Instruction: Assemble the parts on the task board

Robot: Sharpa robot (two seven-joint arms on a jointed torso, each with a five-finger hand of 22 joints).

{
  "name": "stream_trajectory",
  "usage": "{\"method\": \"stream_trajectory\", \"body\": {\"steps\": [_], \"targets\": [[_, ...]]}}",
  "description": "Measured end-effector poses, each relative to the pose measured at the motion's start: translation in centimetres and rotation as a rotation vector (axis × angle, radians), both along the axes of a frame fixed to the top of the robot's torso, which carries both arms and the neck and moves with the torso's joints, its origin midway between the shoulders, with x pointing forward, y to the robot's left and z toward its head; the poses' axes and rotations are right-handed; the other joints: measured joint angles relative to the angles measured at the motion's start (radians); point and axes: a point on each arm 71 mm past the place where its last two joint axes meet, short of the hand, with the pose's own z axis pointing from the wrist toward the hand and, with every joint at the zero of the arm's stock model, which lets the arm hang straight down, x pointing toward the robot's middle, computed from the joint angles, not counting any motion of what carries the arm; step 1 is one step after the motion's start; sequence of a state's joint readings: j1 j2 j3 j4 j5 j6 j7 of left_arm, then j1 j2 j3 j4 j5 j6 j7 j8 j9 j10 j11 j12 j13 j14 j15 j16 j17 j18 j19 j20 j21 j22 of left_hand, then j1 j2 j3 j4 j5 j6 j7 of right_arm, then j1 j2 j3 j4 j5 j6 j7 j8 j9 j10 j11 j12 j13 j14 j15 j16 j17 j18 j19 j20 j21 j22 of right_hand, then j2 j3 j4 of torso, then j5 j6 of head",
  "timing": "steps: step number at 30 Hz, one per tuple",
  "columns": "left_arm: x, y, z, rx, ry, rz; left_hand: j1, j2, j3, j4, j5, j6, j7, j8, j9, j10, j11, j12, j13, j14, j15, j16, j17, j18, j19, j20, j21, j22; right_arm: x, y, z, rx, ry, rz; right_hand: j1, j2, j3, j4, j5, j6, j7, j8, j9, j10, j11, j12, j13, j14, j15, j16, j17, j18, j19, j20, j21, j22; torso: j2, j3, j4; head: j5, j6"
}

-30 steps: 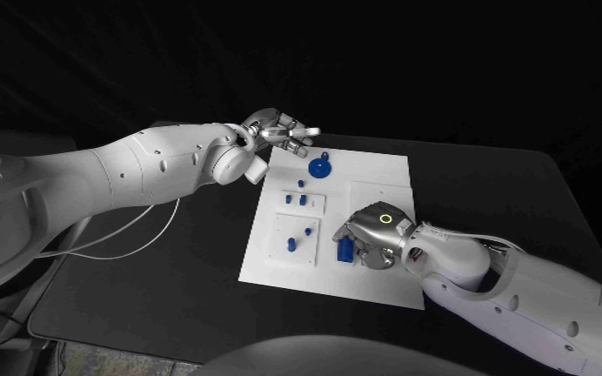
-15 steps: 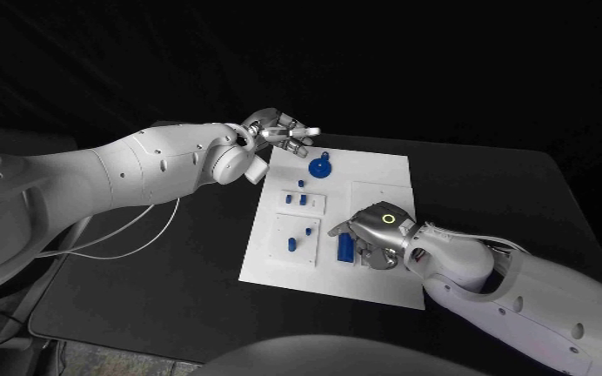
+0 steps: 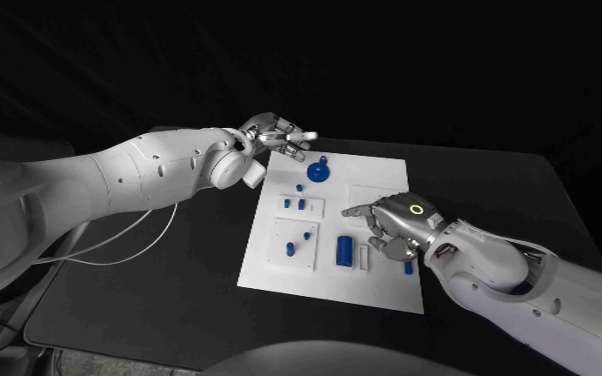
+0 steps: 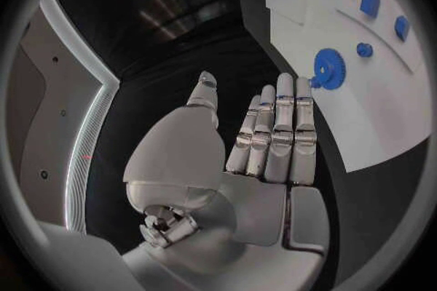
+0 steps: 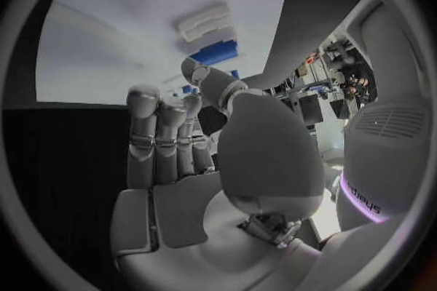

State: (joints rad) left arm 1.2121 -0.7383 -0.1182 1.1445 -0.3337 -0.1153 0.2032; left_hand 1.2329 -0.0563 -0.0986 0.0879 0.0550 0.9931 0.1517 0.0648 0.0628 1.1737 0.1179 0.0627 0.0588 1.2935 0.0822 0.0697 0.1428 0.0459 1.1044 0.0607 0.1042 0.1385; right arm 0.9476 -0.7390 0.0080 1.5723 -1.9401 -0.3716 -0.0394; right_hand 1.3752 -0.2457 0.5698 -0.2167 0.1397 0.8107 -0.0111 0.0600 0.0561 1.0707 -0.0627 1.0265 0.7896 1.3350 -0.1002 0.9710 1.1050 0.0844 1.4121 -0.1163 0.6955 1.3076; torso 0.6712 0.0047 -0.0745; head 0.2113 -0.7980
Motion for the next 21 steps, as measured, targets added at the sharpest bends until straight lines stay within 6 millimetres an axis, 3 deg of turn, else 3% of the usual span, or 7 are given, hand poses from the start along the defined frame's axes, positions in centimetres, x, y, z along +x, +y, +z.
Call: {"method": "stream_trajectory", "body": {"steps": [6, 9, 11, 13, 16, 18, 21], "targets": [[0.0, 0.1, 0.0, 0.001, -0.001, 0.003, 0.0, 0.0, -0.003, -0.003, 0.0, 0.0, 0.0, 0.0, 0.0, 0.0, 0.0, 0.0, 0.0, 0.0, 0.0, 0.0, 0.0, 0.0, 0.0, 0.0, 0.0, 0.0, 1.2, -2.1, 1.9, 0.124, 0.036, -0.098, -0.056, 0.05, -0.16, 0.012, 0.038, 0.076, 0.067, 0.0, 0.001, 0.014, 0.021, 0.017, 0.022, 0.018, 0.015, 0.023, 0.013, 0.0, 0.028, 0.014, -0.013, 0.0, 0.0, 0.0006, -0.0007, -0.004, 0.005], [0.1, 0.2, 0.0, 0.002, -0.002, 0.005, 0.0, 0.0, -0.003, -0.003, 0.0, 0.0, 0.0, 0.0, 0.0, 0.0, 0.0, 0.0, 0.0, 0.0, 0.0, 0.0, 0.0, 0.0, 0.0, 0.0, 0.0, 0.0, 1.6, -3.1, 2.4, 0.178, 0.071, -0.144, -0.078, 0.073, -0.202, 0.017, 0.038, 0.198, 0.092, 0.002, 0.009, 0.027, 0.035, 0.026, 0.037, 0.029, 0.025, 0.032, 0.016, 0.0, 0.039, 0.022, -0.013, 0.0, 0.0, 0.0012, -0.0008, -0.006, 0.006], [0.1, 0.2, 0.0, 0.002, -0.003, 0.005, 0.0, 0.0, -0.003, -0.003, 0.0, 0.0, 0.0, 0.0, 0.0, 0.0, 0.0, 0.0, 0.0, 0.0, 0.0, 0.0, 0.0, 0.0, 0.0, 0.0, 0.0, 0.0, 1.7, -3.7, 2.5, 0.209, 0.1, -0.174, -0.1, 0.084, -0.219, 0.033, 0.038, 0.259, 0.108, 0.006, 0.012, 0.03, 0.06, 0.035, 0.044, 0.038, 0.036, 0.032, 0.016, 0.003, 0.048, 0.03, -0.013, 0.0, 0.0, 0.0017, -0.0008, -0.008, 0.007], [0.1, 0.2, 0.0, 0.002, -0.003, 0.005, 0.004, 0.004, -0.003, -0.003, 0.0, 0.0, 0.0, 0.0, 0.0, 0.0, 0.0, 0.0, 0.0, 0.0, 0.0, 0.0, 0.0, 0.0, 0.0, 0.0, 0.0, -0.001, 1.8, -4.2, 2.5, 0.234, 0.129, -0.201, -0.113, 0.097, -0.235, 0.046, 0.038, 0.31, 0.105, 0.006, 0.017, 0.033, 0.061, 0.045, 0.054, 0.037, 0.038, 0.032, 0.016, 0.015, 0.051, 0.034, -0.013, 0.0, 0.0, 0.0017, -0.0008, -0.011, 0.007], [0.1, 0.2, 0.0, 0.002, -0.004, 0.006, 0.004, 0.004, -0.003, -0.003, 0.0, 0.0, 0.0, 0.0, 0.0, 0.0, 0.0, 0.0, 0.0, 0.0, 0.0, 0.0, 0.0, 0.0, 0.0, 0.0, 0.0, -0.001, 2.0, -5.4, 2.2, 0.264, 0.177, -0.252, -0.132, 0.105, -0.271, 0.082, 0.027, 0.377, 0.081, 0.006, 0.033, 0.07, 0.046, 0.062, 0.082, 0.04, 0.035, 0.031, 0.007, 0.016, 0.051, 0.034, -0.016, 0.0, 0.001, 0.0018, -0.0008, -0.014, 0.008], [0.1, 0.2, 0.0, 0.001, -0.005, 0.006, 0.004, 0.004, -0.003, -0.003, 0.0, 0.0, 0.0, 0.0, 0.0, 0.0, 0.0, 0.0, 0.0, 0.0, 0.0, 0.0, 0.0, 0.0, 0.0, 0.0, 0.0, -0.001, 2.0, -6.2, 1.9, 0.278, 0.213, -0.295, -0.15, 0.105, -0.296, 0.135, 0.027, 0.403, 0.064, 0.006, 0.055, 0.138, 0.035, 0.095, 0.146, 0.074, 0.02, 0.014, -0.003, 0.016, 0.056, 0.024, 0.005, 0.0, 0.0, 0.0016, -0.0008, -0.017, 0.008], [0.0, 0.2, 0.0, 0.001, -0.006, 0.005, 0.004, 0.004, -0.003, -0.003, 0.0, 0.0, 0.0, 0.0, 0.0, 0.0, 0.0, 0.0, 0.0, 0.0, 0.0, 0.0, 0.0, 0.0, 0.0, 0.0, 0.0, -0.001, 2.2, -7.4, 1.4, 0.288, 0.268, -0.364, -0.15, 0.105, -0.307, 0.2, 0.042, 0.42, 0.047, 0.006, 0.093, 0.229, 0.021, 0.163, 0.275, 0.106, 0.009, 0.004, 0.015, -0.008, 0.053, 0.007, 0.052, 0.0, 0.0, 0.0014, -0.0008, -0.022, 0.008]]}}
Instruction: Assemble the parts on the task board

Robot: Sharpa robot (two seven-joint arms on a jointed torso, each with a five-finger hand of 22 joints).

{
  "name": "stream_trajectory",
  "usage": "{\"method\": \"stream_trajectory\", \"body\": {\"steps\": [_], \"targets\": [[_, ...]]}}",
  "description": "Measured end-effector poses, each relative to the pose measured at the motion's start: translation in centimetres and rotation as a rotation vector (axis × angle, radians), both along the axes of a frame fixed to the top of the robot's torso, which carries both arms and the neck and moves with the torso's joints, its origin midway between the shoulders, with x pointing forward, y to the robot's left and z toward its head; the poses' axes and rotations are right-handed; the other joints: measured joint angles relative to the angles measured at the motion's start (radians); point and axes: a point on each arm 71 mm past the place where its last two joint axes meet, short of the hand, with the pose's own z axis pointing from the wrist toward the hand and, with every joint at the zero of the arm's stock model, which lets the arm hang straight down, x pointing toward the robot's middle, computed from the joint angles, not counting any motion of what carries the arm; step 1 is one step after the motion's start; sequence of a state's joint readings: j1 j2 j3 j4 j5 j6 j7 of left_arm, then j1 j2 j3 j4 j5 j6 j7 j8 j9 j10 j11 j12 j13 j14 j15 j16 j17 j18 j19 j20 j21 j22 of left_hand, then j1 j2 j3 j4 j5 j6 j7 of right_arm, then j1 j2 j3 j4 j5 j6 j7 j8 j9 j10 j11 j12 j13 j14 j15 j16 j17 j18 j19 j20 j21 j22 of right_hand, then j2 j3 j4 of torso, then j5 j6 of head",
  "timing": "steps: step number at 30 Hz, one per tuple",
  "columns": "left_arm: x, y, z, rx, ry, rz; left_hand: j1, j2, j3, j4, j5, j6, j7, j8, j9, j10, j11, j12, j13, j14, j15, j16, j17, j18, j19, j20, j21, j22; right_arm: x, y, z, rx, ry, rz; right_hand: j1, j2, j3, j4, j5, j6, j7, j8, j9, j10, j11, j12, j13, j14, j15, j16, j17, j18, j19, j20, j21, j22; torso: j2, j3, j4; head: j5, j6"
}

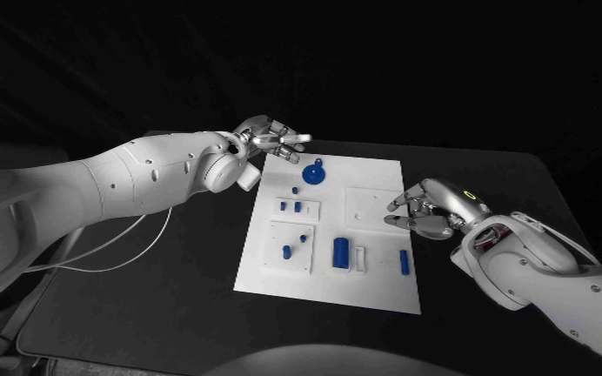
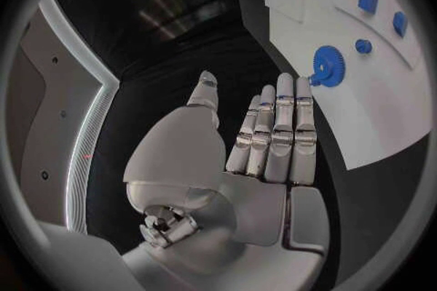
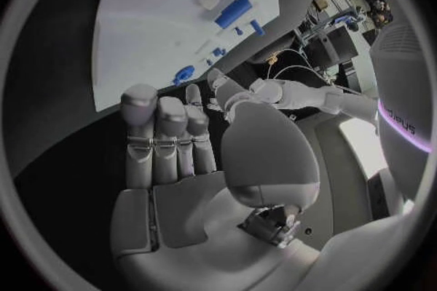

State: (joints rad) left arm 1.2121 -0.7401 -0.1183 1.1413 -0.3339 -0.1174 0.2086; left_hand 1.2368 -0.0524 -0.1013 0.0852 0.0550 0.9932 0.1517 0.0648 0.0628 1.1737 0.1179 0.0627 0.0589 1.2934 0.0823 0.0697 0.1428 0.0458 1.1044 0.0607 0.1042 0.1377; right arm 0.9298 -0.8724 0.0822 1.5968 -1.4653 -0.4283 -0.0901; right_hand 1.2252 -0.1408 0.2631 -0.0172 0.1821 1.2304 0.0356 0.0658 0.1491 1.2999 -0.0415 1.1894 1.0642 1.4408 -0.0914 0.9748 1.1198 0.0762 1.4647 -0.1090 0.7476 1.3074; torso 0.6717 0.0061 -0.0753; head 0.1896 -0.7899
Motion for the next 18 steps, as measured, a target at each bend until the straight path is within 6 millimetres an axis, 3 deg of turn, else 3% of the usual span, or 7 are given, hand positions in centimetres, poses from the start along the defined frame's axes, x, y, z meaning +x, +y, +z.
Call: {"method": "stream_trajectory", "body": {"steps": [3, 8, 10, 12, 14, 18], "targets": [[0.0, -0.1, 0.0, -0.002, -0.002, -0.002, 0.0, 0.0, -0.004, -0.004, 0.0, 0.0, 0.0, 0.0, 0.0, 0.0, 0.0, 0.0, 0.0, 0.0, 0.0, 0.0, 0.0, 0.0, 0.0, 0.0, 0.0, 0.0, 0.1, -1.2, -0.7, -0.007, 0.088, -0.064, -0.011, 0.011, -0.004, 0.044, 0.01, 0.007, -0.007, 0.0, 0.049, 0.021, -0.007, 0.011, 0.059, 0.007, -0.007, 0.0, 0.026, 0.0, 0.0, -0.004, 0.019, 0.0, 0.0, -0.0001, 0.0, -0.006, 0.0], [-0.1, -0.2, 0.0, -0.004, -0.003, -0.006, 0.0, 0.0, -0.004, -0.004, 0.0, 0.0, 0.0, 0.0, 0.0, 0.0, 0.0, 0.0, 0.0, 0.0, 0.0, 0.0, 0.0, 0.0, 0.0, 0.0, 0.0, 0.0, -0.3, -2.6, -2.3, -0.047, 0.27, -0.158, -0.042, 0.001, -0.002, 0.084, 0.012, 0.022, -0.016, 0.0, 0.145, 0.035, -0.014, -0.001, 0.102, 0.012, -0.012, 0.007, 0.057, 0.0, 0.0, -0.011, 0.021, 0.0, 0.0, 0.0001, -0.0007, -0.02, 0.002], [-0.1, -0.2, 0.1, -0.005, -0.004, -0.007, 0.0, 0.0, -0.004, -0.004, 0.0, 0.0, 0.0, 0.0, 0.0, 0.0, 0.0, 0.0, 0.0, 0.0, 0.0, 0.0, 0.0, 0.0, 0.0, 0.0, 0.0, 0.0, -0.5, -2.9, -2.8, -0.071, 0.346, -0.193, -0.08, -0.011, -0.021, 0.108, 0.015, 0.022, -0.016, 0.0, 0.168, 0.035, -0.014, -0.009, 0.106, 0.016, -0.012, 0.007, 0.062, 0.0, 0.0, -0.011, 0.021, 0.0, 0.0, 0.0, -0.0008, -0.027, 0.003], [-0.1, -0.3, 0.1, -0.006, -0.005, -0.008, 0.0, 0.0, -0.004, -0.004, 0.0, 0.0, 0.0, 0.0, 0.0, 0.0, 0.0, 0.0, 0.0, 0.0, 0.0, 0.0, 0.0, 0.0, 0.0, 0.0, 0.0, 0.0, -0.8, -3.2, -3.3, -0.096, 0.404, -0.218, -0.098, -0.023, -0.066, 0.139, 0.047, 0.022, -0.016, 0.0, 0.187, 0.035, -0.014, -0.018, 0.109, 0.018, -0.011, 0.007, 0.067, 0.0, 0.0, -0.011, 0.021, 0.0, 0.0, -0.0001, -0.0008, -0.032, 0.003], [-0.1, -0.3, 0.1, -0.006, -0.005, -0.009, 0.0, 0.0, -0.004, -0.004, 0.0, 0.0, 0.0, 0.0, 0.0, 0.0, 0.0, 0.0, 0.0, 0.0, 0.0, 0.0, 0.0, 0.0, 0.0, 0.0, 0.0, 0.0, -1.1, -3.4, -3.8, -0.129, 0.462, -0.246, -0.092, -0.018, -0.132, 0.171, 0.083, 0.022, -0.016, 0.0, 0.211, 0.037, -0.012, -0.03, 0.115, 0.017, -0.011, 0.007, 0.074, -0.014, 0.0, -0.011, 0.021, 0.0, 0.0, -0.0002, -0.0008, -0.036, 0.004], [-0.1, -0.4, 0.1, -0.007, -0.006, -0.011, 0.0, 0.0, -0.004, -0.004, 0.0, 0.0, 0.0, 0.0, 0.0, 0.0, 0.0, 0.0, 0.0, 0.0, 0.0, 0.0, 0.0, 0.0, 0.0, 0.0, 0.0, 0.0, -1.4, -3.8, -4.5, -0.186, 0.543, -0.29, -0.088, -0.014, -0.135, 0.196, 0.089, 0.022, -0.016, 0.0, 0.228, 0.048, -0.012, -0.056, 0.116, 0.021, -0.007, 0.012, 0.085, -0.016, 0.0, -0.011, 0.021, 0.0, -0.001, -0.0014, -0.001, -0.041, 0.006]]}}
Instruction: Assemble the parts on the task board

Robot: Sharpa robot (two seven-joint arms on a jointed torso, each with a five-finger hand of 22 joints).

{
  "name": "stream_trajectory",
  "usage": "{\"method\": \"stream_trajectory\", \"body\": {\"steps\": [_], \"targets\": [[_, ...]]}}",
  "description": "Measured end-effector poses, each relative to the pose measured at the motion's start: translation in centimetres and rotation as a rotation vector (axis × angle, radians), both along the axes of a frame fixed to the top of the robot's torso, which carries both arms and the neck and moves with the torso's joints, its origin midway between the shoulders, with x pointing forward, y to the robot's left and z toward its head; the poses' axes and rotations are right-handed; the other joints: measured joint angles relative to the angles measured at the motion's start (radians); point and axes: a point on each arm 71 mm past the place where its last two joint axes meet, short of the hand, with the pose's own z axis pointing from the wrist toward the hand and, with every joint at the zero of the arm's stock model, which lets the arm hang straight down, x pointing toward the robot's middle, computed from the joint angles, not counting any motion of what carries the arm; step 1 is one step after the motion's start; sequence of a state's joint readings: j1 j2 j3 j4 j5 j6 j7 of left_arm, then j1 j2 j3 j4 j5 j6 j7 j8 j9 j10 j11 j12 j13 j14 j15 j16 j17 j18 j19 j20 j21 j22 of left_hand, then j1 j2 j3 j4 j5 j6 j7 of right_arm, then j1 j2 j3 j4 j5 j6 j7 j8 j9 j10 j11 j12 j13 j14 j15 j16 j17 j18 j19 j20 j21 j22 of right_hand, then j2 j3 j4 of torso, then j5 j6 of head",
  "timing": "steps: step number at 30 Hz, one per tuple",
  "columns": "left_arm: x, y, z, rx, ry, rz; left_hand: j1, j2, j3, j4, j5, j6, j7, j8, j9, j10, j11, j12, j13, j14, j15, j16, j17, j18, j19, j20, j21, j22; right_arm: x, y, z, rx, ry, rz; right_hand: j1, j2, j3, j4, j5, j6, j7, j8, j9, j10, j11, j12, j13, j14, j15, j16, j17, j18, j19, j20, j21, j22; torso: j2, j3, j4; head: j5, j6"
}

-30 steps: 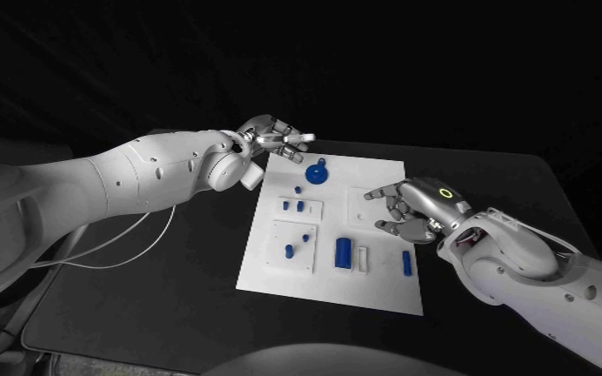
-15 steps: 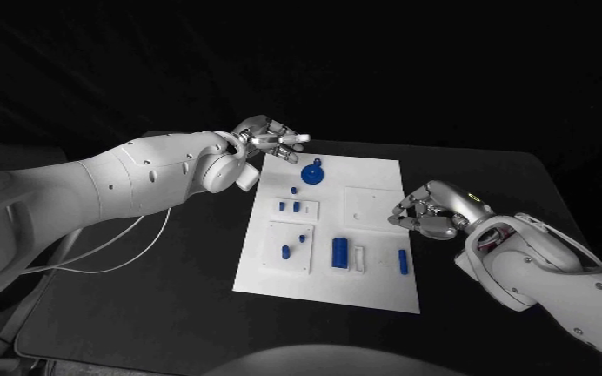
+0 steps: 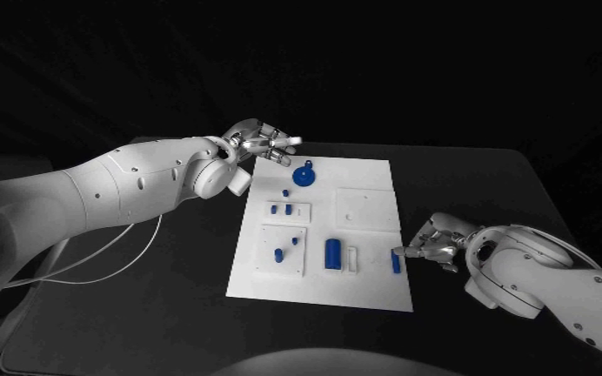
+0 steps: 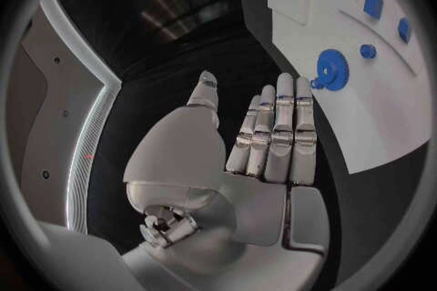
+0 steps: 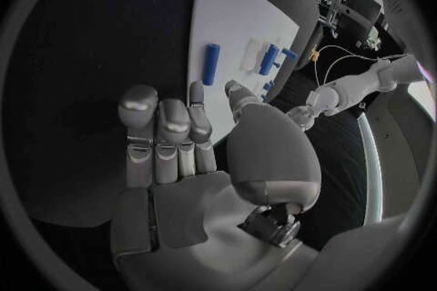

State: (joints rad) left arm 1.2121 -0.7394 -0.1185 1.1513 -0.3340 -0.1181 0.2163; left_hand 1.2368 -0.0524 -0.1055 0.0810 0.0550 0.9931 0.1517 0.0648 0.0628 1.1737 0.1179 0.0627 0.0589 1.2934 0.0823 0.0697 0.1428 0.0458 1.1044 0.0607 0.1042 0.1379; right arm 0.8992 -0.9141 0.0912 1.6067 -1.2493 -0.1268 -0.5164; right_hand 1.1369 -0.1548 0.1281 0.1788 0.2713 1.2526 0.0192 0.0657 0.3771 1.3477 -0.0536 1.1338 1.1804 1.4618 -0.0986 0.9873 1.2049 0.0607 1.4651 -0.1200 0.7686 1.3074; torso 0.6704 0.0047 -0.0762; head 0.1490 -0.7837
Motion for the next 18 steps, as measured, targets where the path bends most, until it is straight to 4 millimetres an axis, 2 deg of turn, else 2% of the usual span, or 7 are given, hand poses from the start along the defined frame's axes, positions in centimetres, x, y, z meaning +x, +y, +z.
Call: {"method": "stream_trajectory", "body": {"steps": [2, 4, 7, 9, 13, 18], "targets": [[0.0, -0.1, 0.0, -0.001, 0.0, -0.001, 0.0, 0.0, 0.0, 0.0, 0.0, 0.0, 0.0, 0.0, 0.0, 0.0, 0.0, 0.0, 0.0, 0.0, 0.0, 0.0, 0.0, 0.0, 0.0, 0.0, 0.0, 0.0, -0.1, -0.1, -0.3, -0.023, 0.033, -0.016, 0.001, 0.001, 0.001, 0.001, 0.0, 0.004, -0.004, 0.0, 0.002, 0.001, -0.001, 0.0, 0.008, 0.0, 0.0, 0.0, 0.004, 0.0, 0.0, 0.0, 0.006, 0.0, 0.0, -0.0011, 0.0, -0.003, 0.001], [0.0, -0.2, 0.0, -0.001, -0.001, -0.003, 0.0, 0.0, 0.0, 0.0, 0.0, 0.0, 0.0, 0.0, 0.0, 0.0, 0.0, 0.0, 0.0, 0.0, 0.0, 0.0, 0.0, 0.0, 0.0, 0.0, 0.0, 0.0, -0.1, -0.1, -0.6, -0.038, 0.06, -0.029, 0.006, 0.007, 0.006, -0.004, 0.021, 0.007, -0.007, 0.0, 0.005, 0.005, -0.005, 0.0, 0.015, 0.0, 0.0, 0.0, 0.005, 0.0, 0.0, 0.0, 0.006, 0.0, 0.0, -0.0012, 0.0002, -0.005, 0.001], [0.0, -0.3, 0.0, -0.002, -0.001, -0.005, 0.0, 0.0, 0.0, 0.0, 0.0, 0.0, 0.0, 0.0, 0.0, 0.0, 0.0, 0.0, 0.0, 0.0, 0.0, 0.0, 0.0, 0.0, 0.0, 0.0, 0.0, 0.0, -0.1, 0.0, -0.9, -0.048, 0.084, -0.038, -0.009, 0.023, 0.005, -0.033, 0.039, 0.007, -0.007, 0.0, 0.009, 0.005, -0.005, 0.0, 0.024, 0.0, 0.0, 0.0, 0.006, 0.0, 0.0, 0.0, 0.006, 0.0, 0.0, -0.0011, 0.0008, -0.006, 0.001], [0.0, -0.3, 0.0, -0.003, -0.001, -0.006, 0.0, 0.0, 0.0, 0.0, 0.0, 0.0, 0.0, 0.0, 0.0, 0.0, 0.0, 0.0, 0.0, 0.0, 0.0, 0.0, 0.0, 0.0, 0.0, 0.0, 0.0, 0.0, -0.1, 0.1, -1.0, -0.052, 0.098, -0.043, -0.01, 0.023, 0.006, -0.041, 0.038, 0.009, -0.009, 0.0, 0.019, 0.005, -0.005, -0.002, 0.028, 0.0, 0.0, 0.0, 0.007, 0.0, 0.0, 0.0, 0.006, 0.0, 0.0, -0.0011, 0.0017, -0.007, 0.002], [0.0, -0.3, 0.0, -0.003, -0.001, -0.006, 0.0, 0.0, 0.003, -0.003, 0.0, 0.0, 0.0, 0.0, 0.0, 0.0, 0.0, 0.0, 0.0, 0.0, 0.0, 0.0, 0.001, 0.0, 0.0, 0.0, 0.0, -0.002, -0.1, 0.3, -1.1, -0.057, 0.116, -0.051, -0.015, 0.019, 0.009, -0.038, 0.001, 0.018, -0.011, 0.0, 0.047, 0.009, -0.009, -0.006, 0.032, 0.0, 0.0, 0.0, 0.007, 0.0, 0.0, 0.0, 0.006, 0.0, 0.001, -0.0012, 0.0034, -0.007, 0.002], [0.0, -0.3, 0.0, -0.002, -0.001, -0.005, 0.0, 0.0, 0.003, -0.003, 0.0, 0.0, 0.0, 0.0, 0.0, 0.0, 0.0, 0.0, 0.0, 0.0, 0.0, 0.0, 0.001, 0.0, 0.0, 0.0, 0.0, -0.002, -0.1, 0.5, -1.2, -0.062, 0.122, -0.058, -0.022, 0.006, 0.01, 0.006, -0.052, 0.02, -0.012, 0.0, 0.082, 0.009, -0.009, -0.012, 0.033, 0.0, 0.0, 0.0, 0.007, 0.0, 0.0, 0.0, 0.006, 0.0, 0.001, -0.0012, 0.0043, -0.006, 0.001]]}}
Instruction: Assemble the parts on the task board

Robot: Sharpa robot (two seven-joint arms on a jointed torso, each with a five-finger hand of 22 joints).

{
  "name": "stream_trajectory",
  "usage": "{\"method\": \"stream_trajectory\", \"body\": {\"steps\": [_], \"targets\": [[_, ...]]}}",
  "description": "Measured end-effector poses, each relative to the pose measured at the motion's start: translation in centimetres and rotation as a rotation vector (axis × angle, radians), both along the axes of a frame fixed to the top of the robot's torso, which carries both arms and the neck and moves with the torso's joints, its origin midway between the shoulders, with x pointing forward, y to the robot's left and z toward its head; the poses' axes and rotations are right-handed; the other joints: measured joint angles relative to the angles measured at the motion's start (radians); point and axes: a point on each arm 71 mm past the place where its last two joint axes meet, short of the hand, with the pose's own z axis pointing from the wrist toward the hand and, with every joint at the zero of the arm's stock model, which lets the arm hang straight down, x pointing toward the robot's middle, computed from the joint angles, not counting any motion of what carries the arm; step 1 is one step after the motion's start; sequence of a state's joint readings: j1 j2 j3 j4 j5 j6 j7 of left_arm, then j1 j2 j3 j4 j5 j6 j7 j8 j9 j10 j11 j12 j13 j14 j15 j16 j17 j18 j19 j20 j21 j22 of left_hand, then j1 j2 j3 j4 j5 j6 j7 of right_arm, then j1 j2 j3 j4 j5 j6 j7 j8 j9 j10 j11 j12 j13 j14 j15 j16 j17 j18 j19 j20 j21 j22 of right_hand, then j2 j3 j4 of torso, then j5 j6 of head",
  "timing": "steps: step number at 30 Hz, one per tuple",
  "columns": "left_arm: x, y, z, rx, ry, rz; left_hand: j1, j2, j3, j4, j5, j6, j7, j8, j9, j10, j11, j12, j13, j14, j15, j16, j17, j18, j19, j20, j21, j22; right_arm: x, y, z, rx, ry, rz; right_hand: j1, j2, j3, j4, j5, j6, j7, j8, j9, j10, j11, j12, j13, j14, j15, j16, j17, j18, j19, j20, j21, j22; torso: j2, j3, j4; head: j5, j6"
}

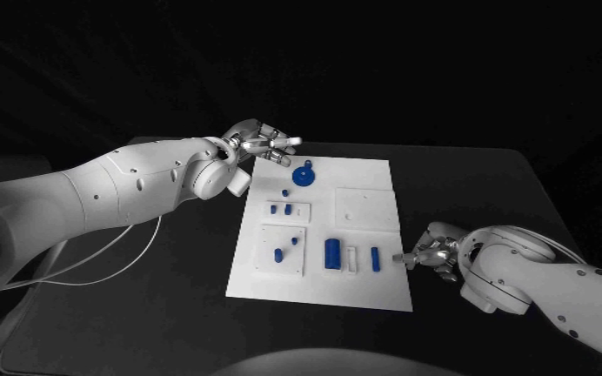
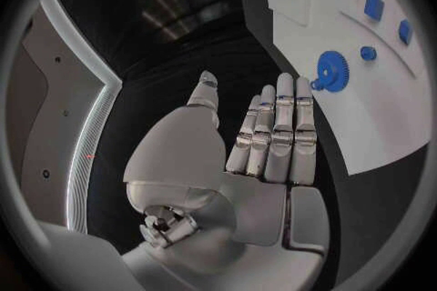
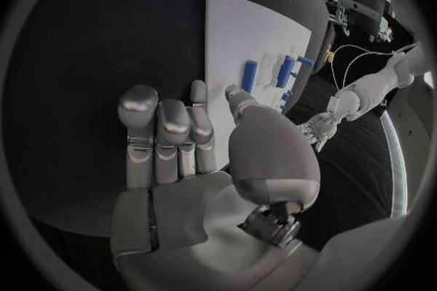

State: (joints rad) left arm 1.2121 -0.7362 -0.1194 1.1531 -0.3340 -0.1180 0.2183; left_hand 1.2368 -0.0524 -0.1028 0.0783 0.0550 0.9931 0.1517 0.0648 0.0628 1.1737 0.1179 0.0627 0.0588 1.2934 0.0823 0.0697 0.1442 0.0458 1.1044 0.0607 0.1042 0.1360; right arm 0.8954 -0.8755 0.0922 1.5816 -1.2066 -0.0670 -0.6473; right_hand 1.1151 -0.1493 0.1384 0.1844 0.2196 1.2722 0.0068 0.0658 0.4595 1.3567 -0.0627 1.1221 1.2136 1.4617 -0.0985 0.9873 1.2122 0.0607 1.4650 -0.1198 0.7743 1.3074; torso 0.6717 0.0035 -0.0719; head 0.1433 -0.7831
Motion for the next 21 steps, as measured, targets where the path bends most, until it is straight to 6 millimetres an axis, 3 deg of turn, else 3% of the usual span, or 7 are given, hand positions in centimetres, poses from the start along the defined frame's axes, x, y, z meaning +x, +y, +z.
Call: {"method": "stream_trajectory", "body": {"steps": [5, 13, 21], "targets": [[0.0, 0.0, 0.0, 0.0, 0.0, 0.001, 0.0, 0.0, 0.0, 0.0, 0.0, 0.0, 0.0, 0.0, 0.0, 0.0, 0.0, 0.0, 0.0, 0.0, 0.0, 0.0, 0.0, 0.0, 0.0, 0.0, 0.0, 0.0, 0.0, 0.0, 0.0, -0.004, 0.0, -0.007, 0.008, -0.013, 0.0, 0.049, -0.014, 0.0, 0.0, 0.0, 0.062, 0.002, 0.002, -0.004, 0.006, 0.002, -0.002, 0.0, 0.002, 0.0, 0.0, 0.0, 0.0, 0.0, 0.0, 0.0007, 0.0001, 0.003, -0.001], [0.0, 0.2, 0.0, 0.002, 0.001, 0.003, 0.0, 0.0, 0.0, 0.0, 0.0, 0.0, 0.0, 0.0, 0.0, 0.0, 0.0, 0.0, 0.0, 0.0, 0.0, 0.0, 0.0, 0.0, 0.0, 0.0, 0.0, 0.0, -0.1, 0.2, 0.2, -0.005, -0.01, -0.01, 0.01, -0.015, 0.01, 0.031, -0.007, 0.005, -0.005, 0.0, 0.136, 0.009, -0.005, -0.004, 0.013, 0.003, -0.003, 0.0, 0.005, 0.0, 0.004, -0.004, 0.004, 0.0, 0.0, 0.0012, -0.001, 0.008, -0.001], [0.0, 0.3, 0.0, 0.003, 0.002, 0.005, 0.0, 0.0, 0.0, 0.0, 0.0, 0.0, 0.0, 0.0, 0.0, 0.0, 0.0, 0.0, 0.0, 0.0, 0.0, 0.0, 0.0, 0.0, 0.0, 0.0, 0.0, -0.001, 0.7, 0.5, 2.3, 0.023, -0.07, -0.018, 0.01, -0.016, 0.01, 0.022, -0.003, 0.005, -0.005, 0.0, 0.157, 0.009, -0.005, -0.004, 0.016, 0.003, -0.003, 0.0, 0.006, 0.0, 0.0, -0.007, 0.008, 0.0, 0.0, 0.0012, -0.0011, 0.01, 0.0]]}}
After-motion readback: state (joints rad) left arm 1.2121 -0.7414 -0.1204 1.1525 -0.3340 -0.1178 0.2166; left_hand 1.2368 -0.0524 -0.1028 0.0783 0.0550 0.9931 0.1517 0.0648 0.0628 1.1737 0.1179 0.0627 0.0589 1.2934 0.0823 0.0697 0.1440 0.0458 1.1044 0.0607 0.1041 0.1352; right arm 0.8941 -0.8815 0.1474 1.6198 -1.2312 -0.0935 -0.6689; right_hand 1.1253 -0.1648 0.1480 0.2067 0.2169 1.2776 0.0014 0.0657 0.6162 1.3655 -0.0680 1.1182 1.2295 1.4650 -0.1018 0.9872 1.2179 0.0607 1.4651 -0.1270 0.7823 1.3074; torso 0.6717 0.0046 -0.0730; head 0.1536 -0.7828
